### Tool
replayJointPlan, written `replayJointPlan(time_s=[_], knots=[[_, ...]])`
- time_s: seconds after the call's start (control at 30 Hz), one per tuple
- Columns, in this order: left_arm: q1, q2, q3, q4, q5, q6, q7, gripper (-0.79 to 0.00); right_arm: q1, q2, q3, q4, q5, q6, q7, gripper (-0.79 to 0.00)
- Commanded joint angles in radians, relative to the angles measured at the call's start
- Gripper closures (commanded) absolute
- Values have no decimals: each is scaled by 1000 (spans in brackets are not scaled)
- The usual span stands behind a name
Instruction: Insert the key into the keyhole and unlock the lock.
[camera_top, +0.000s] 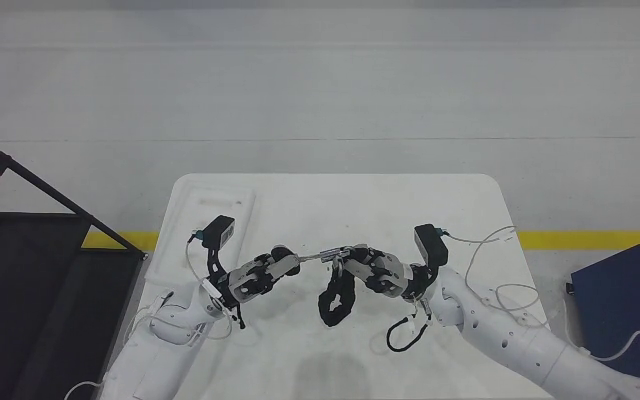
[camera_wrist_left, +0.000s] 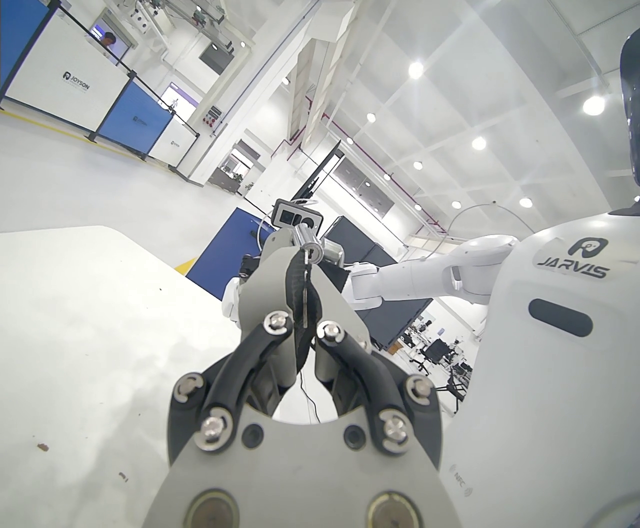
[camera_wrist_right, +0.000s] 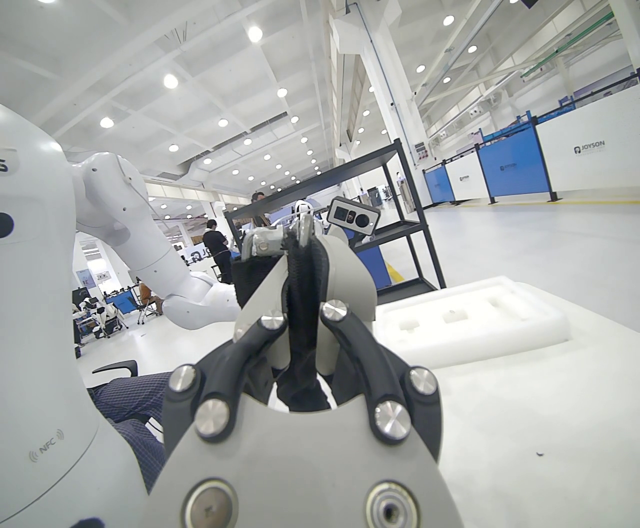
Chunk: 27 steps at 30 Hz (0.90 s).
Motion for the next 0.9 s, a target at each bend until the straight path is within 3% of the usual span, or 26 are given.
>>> replayJointPlan(time_s=[0.0, 0.87], knots=[[3, -1, -2, -3, 9, 0, 3, 0, 0, 0, 0, 0, 0, 0, 0, 0], [19, -2, -19, -19, 46, 0, 28, 0, 0, 0, 0, 0, 0, 0, 0, 0]])
